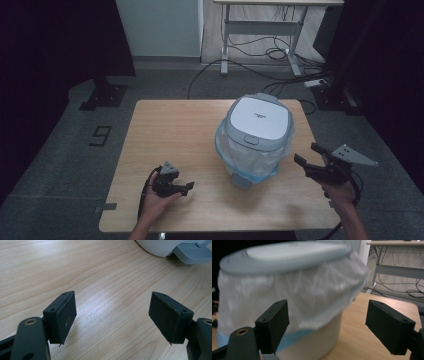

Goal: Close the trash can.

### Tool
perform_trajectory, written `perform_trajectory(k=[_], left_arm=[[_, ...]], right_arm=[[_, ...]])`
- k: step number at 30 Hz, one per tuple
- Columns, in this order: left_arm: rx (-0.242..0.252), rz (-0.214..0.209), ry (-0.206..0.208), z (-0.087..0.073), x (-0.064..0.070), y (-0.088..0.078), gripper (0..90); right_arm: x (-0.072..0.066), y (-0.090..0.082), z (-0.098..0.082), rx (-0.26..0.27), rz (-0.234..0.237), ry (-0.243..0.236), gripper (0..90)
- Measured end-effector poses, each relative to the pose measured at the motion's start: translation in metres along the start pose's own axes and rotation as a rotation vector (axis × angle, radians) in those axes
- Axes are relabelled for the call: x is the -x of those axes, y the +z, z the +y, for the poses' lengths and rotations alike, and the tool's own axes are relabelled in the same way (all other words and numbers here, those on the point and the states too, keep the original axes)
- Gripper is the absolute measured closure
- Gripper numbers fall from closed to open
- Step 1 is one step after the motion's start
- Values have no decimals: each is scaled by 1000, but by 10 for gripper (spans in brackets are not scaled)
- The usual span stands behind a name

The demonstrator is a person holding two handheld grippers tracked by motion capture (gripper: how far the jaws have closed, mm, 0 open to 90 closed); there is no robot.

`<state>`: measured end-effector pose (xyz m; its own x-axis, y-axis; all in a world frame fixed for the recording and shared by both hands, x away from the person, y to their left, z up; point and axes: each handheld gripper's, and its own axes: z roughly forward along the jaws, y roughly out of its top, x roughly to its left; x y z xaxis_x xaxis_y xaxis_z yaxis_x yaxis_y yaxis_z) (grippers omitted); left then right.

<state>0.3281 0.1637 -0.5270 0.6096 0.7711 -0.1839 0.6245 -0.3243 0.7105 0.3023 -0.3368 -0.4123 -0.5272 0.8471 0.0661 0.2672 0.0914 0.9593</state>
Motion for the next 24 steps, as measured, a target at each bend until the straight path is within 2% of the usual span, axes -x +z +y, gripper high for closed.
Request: perform_trajectory(k=[3,4,5,8,9,10,16,20,24], left_arm=[[-5,1,-2,-1,0,1,223],[-5,1,-2,-1,0,1,223],[-7,3,-2,-1,-1,2,223],[-8,9,5,-2,0,3,225],[-8,9,5,-2,0,3,227],[-8,14,11,-3,0,5,228],[-13,24,9,-4,-1,7,228],[-16,30,13,-4,-2,7,227],[-14,44,21,-6,-3,8,226]], right_arm=[[4,0,-18,-25,-6,17,185],[4,0,-18,-25,-6,17,185],[7,1,-29,-46,-14,26,185],[12,3,-47,-74,-22,53,191],[12,3,-47,-74,-22,53,191],[15,6,-59,-101,-28,71,194],[21,14,-94,-188,-44,85,193],[22,17,-106,-229,-47,91,192],[21,19,-111,-245,-53,90,191]])
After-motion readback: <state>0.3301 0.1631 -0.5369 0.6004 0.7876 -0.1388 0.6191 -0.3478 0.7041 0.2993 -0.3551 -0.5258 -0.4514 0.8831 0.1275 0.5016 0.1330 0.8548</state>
